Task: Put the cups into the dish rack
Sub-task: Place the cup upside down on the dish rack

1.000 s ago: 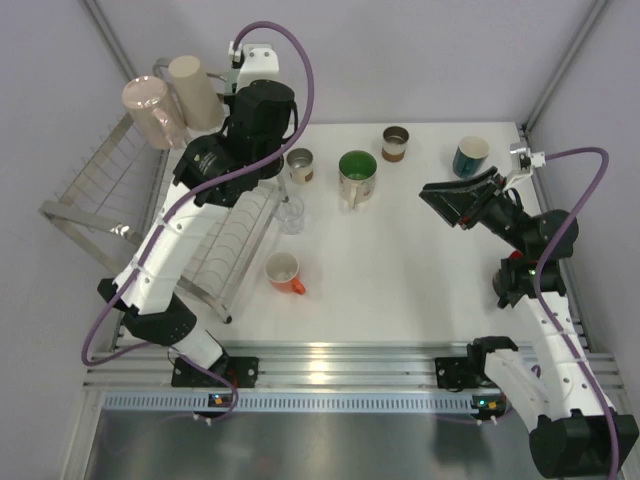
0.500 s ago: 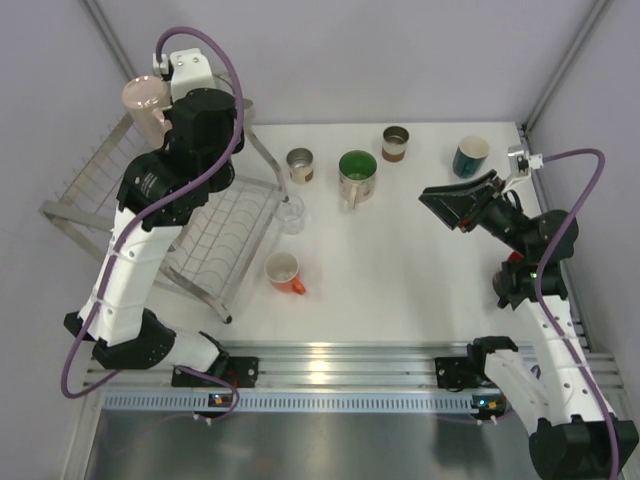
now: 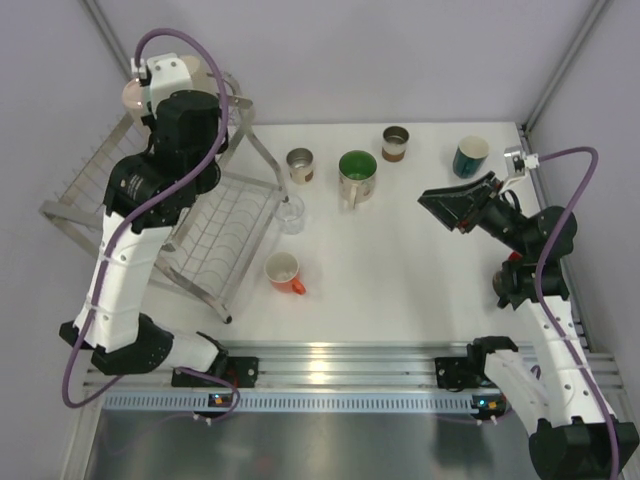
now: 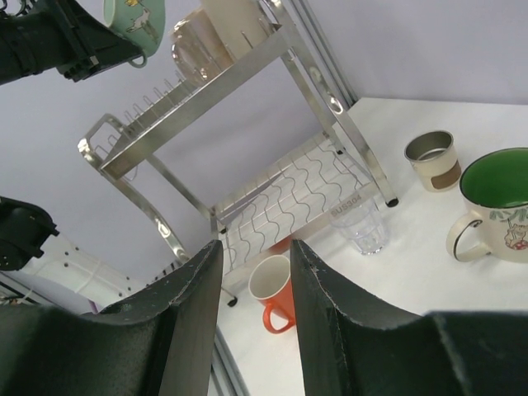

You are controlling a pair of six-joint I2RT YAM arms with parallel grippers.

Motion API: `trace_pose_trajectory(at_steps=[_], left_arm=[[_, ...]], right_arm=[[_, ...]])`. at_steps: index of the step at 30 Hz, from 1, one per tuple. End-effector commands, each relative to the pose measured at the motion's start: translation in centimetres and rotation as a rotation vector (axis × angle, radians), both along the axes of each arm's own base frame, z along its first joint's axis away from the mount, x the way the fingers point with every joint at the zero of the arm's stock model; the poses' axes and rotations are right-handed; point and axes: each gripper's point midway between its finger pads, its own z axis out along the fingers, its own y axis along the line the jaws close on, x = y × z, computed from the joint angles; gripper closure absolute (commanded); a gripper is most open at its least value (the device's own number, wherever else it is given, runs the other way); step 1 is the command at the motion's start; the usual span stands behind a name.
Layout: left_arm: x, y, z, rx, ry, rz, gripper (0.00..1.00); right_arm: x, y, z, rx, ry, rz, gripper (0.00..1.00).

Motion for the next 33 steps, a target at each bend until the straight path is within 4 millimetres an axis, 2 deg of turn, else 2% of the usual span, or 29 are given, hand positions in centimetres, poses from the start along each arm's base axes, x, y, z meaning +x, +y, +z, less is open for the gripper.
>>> trace_pose_trajectory(at_steps=[1,8,15,24,33], left_arm=[[-2.0,3.4,1.3,-0.028,-0.048,0.076,1.00],[-3.0,5.2,0.9,-0.057,-0.045,0.118,1.00],[-4.3,6.3,-0.6,-0.079,-0.013,0.152,1.00],[-3.9,6.3,-3.6,-0.125,0.068,0.154,1.00],[-3.7,7.6,-4.7,-0.148,0.106,0.179,1.00]], right_arm=[[-0.4,-0.4,2.5,-0.012,-0.082,-0.022,0.61],[-0.2,-0.4,1.8,-0.023,-0.059,-0.025,0.61],[0.1,-0.3,1.3,-0.028,-0.036,-0.023,0.60],[0.2,-0.4,0.6,-0.038,-0.010,-0.025,0.60],[0.3,-0.2,0.2,-0.049,-0.001,-0.023,0.60]])
